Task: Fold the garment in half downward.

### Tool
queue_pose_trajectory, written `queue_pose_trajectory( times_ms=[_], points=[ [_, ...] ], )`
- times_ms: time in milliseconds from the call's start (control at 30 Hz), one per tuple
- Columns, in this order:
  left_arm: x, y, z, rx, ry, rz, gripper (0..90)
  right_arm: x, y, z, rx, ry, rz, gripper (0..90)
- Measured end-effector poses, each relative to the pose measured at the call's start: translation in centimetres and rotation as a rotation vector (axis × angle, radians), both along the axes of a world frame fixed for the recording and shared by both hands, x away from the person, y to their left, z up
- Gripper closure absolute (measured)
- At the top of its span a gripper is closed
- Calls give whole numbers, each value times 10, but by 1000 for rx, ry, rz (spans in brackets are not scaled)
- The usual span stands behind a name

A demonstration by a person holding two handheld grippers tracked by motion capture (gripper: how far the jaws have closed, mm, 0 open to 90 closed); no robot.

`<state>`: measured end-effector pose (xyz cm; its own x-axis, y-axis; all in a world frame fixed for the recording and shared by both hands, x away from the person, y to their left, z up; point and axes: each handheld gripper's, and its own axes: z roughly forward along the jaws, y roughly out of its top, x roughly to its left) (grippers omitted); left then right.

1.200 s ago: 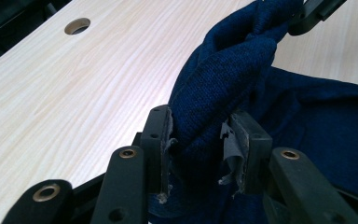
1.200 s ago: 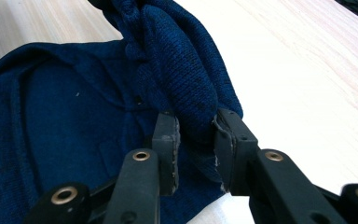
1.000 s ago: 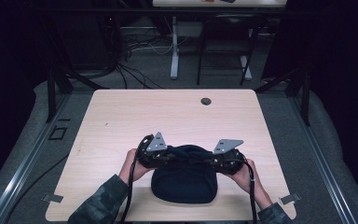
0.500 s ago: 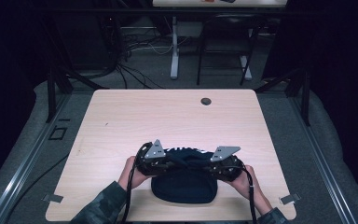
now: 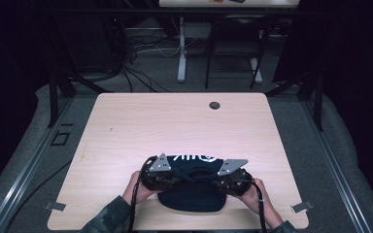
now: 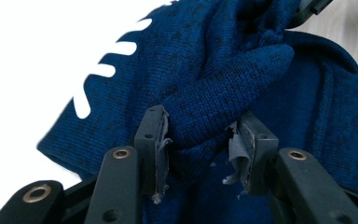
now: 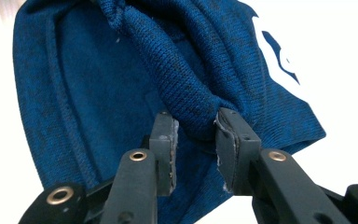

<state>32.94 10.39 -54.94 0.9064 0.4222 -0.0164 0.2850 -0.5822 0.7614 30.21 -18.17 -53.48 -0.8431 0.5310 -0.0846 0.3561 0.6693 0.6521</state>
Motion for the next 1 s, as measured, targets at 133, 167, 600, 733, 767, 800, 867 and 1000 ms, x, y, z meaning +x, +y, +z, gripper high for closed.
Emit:
queue_pose_trajectory(
  times_ms=[133,167,600,733,767,800,867,1000],
  points=[
    [-3,-1,-5,23,10,-6,570,-3,0,-5,-8,15,7,681],
    [-3,-1,-6,25,9,-6,569,-4,0,-6,-17,19,12,679],
    [-8,-2,-18,33,24,10,561,-7,3,-19,-34,45,23,683],
    [-11,-2,-18,37,24,11,551,-9,3,-20,-50,48,27,677],
    [-11,-2,-17,34,31,11,511,-9,3,-19,-52,54,26,668],
    [-12,-2,-17,31,35,13,482,-10,3,-19,-46,53,25,658],
    [-13,-1,-14,29,41,11,436,-12,1,-15,-29,54,32,657],
    [-20,4,-4,8,57,27,363,-16,-5,-4,25,54,43,650]
  ],
)
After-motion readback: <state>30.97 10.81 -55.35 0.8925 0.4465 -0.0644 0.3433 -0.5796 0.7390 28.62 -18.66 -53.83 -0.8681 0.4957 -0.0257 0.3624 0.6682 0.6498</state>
